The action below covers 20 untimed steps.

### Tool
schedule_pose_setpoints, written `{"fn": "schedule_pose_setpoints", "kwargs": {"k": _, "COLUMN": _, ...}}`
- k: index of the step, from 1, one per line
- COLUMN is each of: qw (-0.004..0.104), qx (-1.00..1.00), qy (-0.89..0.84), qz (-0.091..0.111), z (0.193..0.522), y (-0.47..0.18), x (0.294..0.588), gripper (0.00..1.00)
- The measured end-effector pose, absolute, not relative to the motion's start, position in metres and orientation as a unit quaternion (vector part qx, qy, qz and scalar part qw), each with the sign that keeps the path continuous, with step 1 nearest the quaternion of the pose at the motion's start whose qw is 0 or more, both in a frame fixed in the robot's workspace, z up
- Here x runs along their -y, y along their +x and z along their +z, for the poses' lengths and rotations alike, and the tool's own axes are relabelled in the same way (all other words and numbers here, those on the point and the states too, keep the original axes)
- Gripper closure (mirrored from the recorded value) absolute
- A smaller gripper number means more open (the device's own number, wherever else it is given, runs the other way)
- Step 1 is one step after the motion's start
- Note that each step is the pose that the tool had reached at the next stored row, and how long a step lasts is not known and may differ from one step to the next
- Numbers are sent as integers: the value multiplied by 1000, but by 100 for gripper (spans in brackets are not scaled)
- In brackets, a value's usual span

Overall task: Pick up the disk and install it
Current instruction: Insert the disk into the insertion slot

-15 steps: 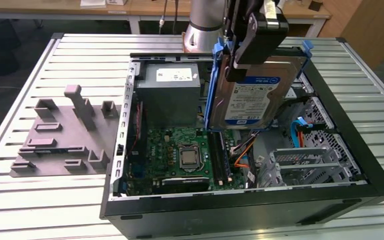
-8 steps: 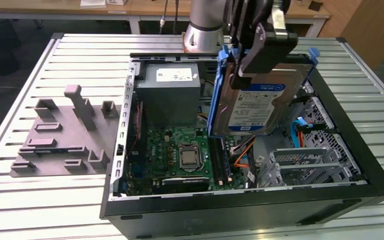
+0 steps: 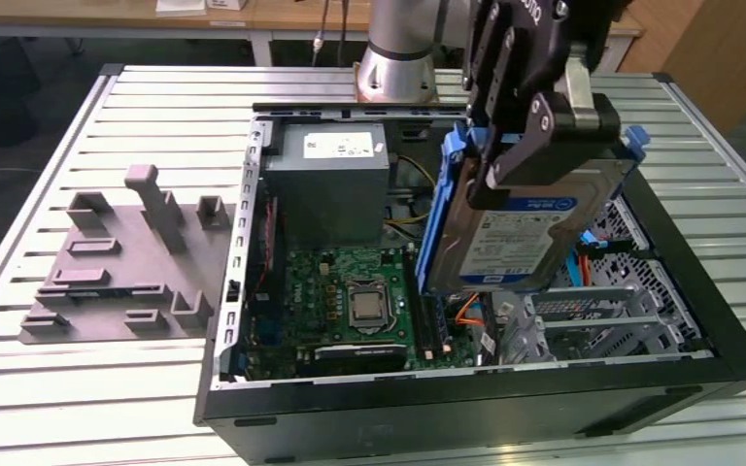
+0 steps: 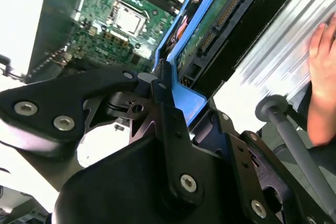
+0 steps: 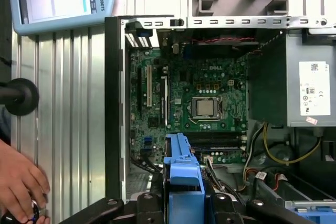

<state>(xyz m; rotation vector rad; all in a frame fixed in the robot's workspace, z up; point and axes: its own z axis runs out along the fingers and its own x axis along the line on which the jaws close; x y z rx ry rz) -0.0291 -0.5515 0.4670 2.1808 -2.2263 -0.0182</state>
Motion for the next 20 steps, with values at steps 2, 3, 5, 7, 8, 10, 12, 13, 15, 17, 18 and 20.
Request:
{"fn": "schedule_pose_setpoints", "kwargs": {"k": 2, "qw": 13, "qx": 714, "qy": 700, "qz": -6, "z": 466, "y": -26, "x": 554, "gripper": 64}}
{"fn": "schedule_pose_setpoints", "kwargs": {"k": 3, "qw": 13, "qx": 714, "qy": 700, "qz": -6, "z": 465, "y": -22, "x": 554, "gripper": 64}}
{"fn": "schedule_pose_setpoints", "kwargs": {"k": 5, "qw": 13, "qx": 714, "qy": 700, "qz": -6, "z": 464, "y": -16, "x": 554, "gripper": 64}}
{"fn": "schedule_pose_setpoints", "kwargs": {"k": 7, "qw": 12, "qx": 714, "qy": 700, "qz": -6, "z": 464, "y": -14, "x": 555, "gripper": 64}}
{"fn": "schedule_pose_setpoints", "kwargs": {"k": 8, "qw": 12, "qx": 714, "qy": 700, "qz": -5, "z": 463, "y": -14, "x": 555, "gripper": 64}}
{"fn": "schedule_pose_setpoints", "kwargs": {"k": 10, "qw": 9, "qx": 714, "qy": 700, "qz": -2, "z": 462, "y": -14, "x": 557, "gripper": 64}}
{"fn": "schedule_pose_setpoints", "kwargs": {"k": 12, "qw": 7, "qx": 714, "qy": 700, "qz": -1, "z": 460, "y": -14, "x": 558, "gripper": 64}}
{"fn": "schedule_pose_setpoints", "kwargs": {"k": 13, "qw": 7, "qx": 714, "qy": 700, "qz": -1, "z": 459, "y": -13, "x": 558, "gripper": 64}}
{"fn": "schedule_pose_setpoints", "kwargs": {"k": 15, "qw": 7, "qx": 714, "qy": 700, "qz": -1, "z": 458, "y": -9, "x": 559, "gripper": 64}}
{"fn": "schedule_pose_setpoints", "kwargs": {"k": 17, "qw": 7, "qx": 714, "qy": 700, "qz": -1, "z": 456, "y": -4, "x": 559, "gripper": 64}}
{"fn": "schedule_pose_setpoints", "kwargs": {"k": 18, "qw": 8, "qx": 714, "qy": 700, "qz": -1, "z": 456, "y": -1, "x": 560, "gripper": 64}}
{"fn": "schedule_pose_setpoints", "kwargs": {"k": 20, "qw": 7, "qx": 714, "qy": 700, "qz": -1, "z": 455, "y": 3, "x": 562, "gripper": 64}}
